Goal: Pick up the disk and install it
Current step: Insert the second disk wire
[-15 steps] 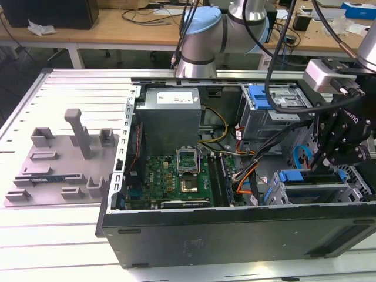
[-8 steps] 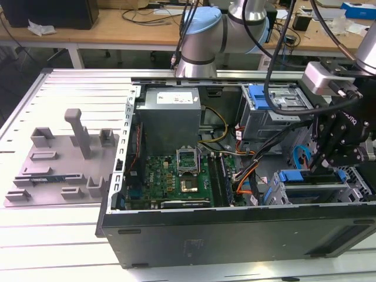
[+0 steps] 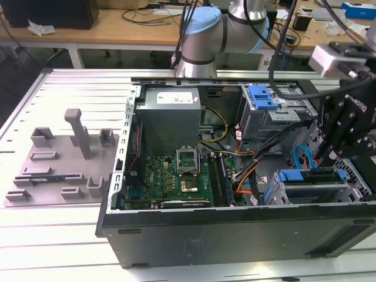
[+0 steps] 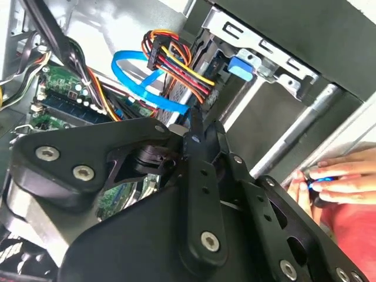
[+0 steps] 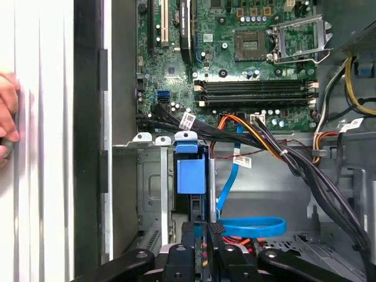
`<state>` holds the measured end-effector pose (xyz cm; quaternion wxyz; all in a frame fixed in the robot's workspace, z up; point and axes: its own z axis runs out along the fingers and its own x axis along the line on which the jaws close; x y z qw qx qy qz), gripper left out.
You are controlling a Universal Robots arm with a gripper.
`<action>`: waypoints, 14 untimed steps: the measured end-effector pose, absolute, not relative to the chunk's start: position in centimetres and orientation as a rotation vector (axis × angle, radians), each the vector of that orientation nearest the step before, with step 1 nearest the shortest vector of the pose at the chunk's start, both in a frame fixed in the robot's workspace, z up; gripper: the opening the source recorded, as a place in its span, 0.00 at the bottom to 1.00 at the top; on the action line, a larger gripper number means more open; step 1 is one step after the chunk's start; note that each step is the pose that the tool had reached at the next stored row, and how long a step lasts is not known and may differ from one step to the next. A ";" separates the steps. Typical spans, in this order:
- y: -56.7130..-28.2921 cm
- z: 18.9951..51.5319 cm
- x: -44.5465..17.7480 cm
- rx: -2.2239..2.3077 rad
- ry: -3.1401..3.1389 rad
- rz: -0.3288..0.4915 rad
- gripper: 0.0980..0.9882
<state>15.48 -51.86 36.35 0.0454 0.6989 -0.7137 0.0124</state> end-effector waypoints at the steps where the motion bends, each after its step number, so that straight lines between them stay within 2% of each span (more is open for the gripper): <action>1: -51.8 36.8 15.5 2.134 -2.179 0.040 0.15; 4: -51.6 37.8 14.7 2.131 -2.178 0.053 0.14; 6: -51.5 38.2 13.8 2.127 -2.174 0.063 0.01; 14: -51.5 38.3 13.1 2.125 -2.168 0.072 0.01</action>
